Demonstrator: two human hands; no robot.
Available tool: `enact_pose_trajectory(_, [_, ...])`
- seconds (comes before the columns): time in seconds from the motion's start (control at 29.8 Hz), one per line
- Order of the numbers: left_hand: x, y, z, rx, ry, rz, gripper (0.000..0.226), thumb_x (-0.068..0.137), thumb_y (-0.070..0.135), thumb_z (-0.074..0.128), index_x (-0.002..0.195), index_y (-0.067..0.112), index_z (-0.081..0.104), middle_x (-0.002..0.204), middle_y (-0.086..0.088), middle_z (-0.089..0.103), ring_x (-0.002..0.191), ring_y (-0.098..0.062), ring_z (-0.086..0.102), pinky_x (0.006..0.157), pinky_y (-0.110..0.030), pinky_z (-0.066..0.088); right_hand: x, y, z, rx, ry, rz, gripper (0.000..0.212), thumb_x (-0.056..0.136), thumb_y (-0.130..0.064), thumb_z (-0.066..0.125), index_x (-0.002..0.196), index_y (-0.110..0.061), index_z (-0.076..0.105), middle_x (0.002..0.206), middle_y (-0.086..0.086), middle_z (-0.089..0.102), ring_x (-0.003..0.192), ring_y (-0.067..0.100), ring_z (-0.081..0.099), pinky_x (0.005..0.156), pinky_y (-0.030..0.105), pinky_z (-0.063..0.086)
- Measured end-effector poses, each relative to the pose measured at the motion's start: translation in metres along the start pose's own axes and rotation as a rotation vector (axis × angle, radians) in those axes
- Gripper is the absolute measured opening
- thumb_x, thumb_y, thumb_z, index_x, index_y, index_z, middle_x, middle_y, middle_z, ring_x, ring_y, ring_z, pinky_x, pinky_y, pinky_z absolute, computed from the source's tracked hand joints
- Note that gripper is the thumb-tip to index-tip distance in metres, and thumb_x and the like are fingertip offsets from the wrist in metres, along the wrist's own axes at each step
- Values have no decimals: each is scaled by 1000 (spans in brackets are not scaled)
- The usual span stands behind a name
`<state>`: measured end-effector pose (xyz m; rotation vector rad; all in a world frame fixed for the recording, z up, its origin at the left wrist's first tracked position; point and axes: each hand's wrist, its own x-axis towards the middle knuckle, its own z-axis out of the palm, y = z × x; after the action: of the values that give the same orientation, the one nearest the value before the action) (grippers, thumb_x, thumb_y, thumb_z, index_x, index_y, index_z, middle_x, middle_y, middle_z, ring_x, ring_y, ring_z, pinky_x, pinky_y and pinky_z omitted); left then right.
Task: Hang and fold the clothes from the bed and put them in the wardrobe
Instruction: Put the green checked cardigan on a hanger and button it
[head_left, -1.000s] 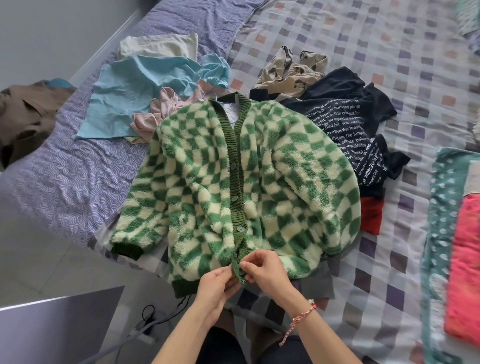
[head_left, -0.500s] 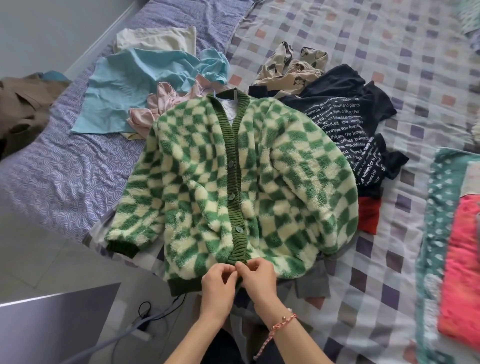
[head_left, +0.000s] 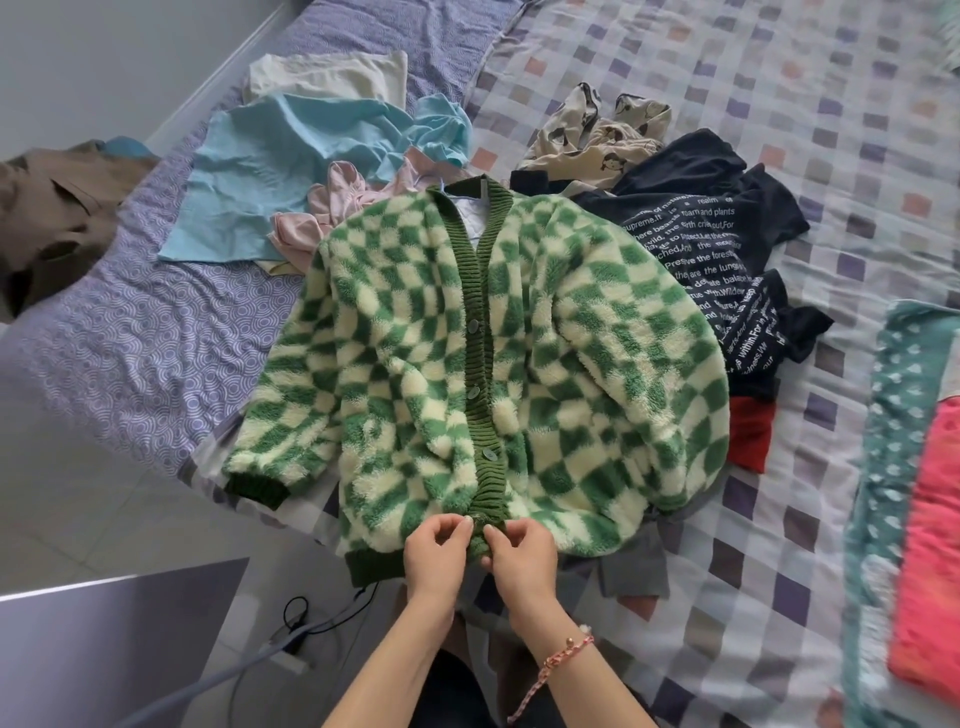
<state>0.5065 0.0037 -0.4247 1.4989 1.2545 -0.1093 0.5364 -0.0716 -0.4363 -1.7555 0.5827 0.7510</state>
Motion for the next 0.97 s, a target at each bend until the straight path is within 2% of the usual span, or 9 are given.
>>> enact_pose_trajectory(0.07, [-1,2,-1,-33,-10,-69,19,87,9,62,70,15,60,73,2,60,69,-10,52,59,-17,40,2,-2,-6,-246,-49,-150,22,88,-10,61,74,-16,46,70,-5,49,59,4,46,59,15,42])
enact_pose_trajectory(0.13, [1,4,-2,-70,-19,-159,20,88,8,62,68,14,60,73,1,59,72,-13,50,59,-21,40,5,-5,-12,-395,-120,-254,18,89,-12,60,79,-16,46,75,-6,48,67,6,44,58,14,37])
enact_pose_trajectory(0.27, [9,3,-5,-147,-80,-443,23,87,7,62,66,8,55,62,-4,47,56,-15,37,51,-25,28,9,-8,-17,-556,-273,-257,15,89,-13,60,84,-16,46,80,-4,48,79,15,49,69,25,43])
enact_pose_trajectory(0.34, [11,2,-7,-104,-111,-483,28,87,7,63,61,7,51,58,-5,41,51,-15,30,50,-26,23,10,-8,-22,-605,-313,-271,16,89,-11,59,83,-16,44,78,-4,47,77,16,49,73,32,48])
enact_pose_trajectory(0.47, [14,7,-9,69,-91,-377,36,88,12,60,57,8,44,57,-5,40,52,-16,33,48,-27,25,11,-4,-26,-642,-313,-301,8,92,-10,53,91,-14,46,85,-3,49,78,7,51,66,14,43])
enact_pose_trajectory(0.6, [12,12,-3,190,-207,-177,43,91,15,56,52,15,38,53,-1,32,51,-15,29,51,-28,22,12,-3,-17,-422,-246,-153,8,88,-8,55,94,-14,53,87,2,57,78,16,56,74,31,51])
enact_pose_trajectory(0.77, [16,17,-10,231,-357,-321,30,90,16,58,63,9,49,61,-5,41,50,-14,32,47,-22,25,25,-20,-32,-462,-243,-212,17,87,-8,58,80,-23,55,73,-11,54,67,4,49,60,18,38])
enact_pose_trajectory(0.87, [25,25,-22,484,-433,-155,19,91,12,55,73,10,58,73,-4,53,59,-10,46,52,-19,38,31,-32,-41,-402,-242,-194,22,87,-6,58,72,-23,58,72,-4,60,65,9,53,62,20,43])
enact_pose_trajectory(0.97, [31,41,-25,544,-374,-11,9,92,14,52,93,12,60,97,-2,59,81,-14,54,66,-22,44,38,-49,-45,-363,-229,-195,16,87,-6,57,76,-18,61,73,-2,61,61,10,53,55,21,41])
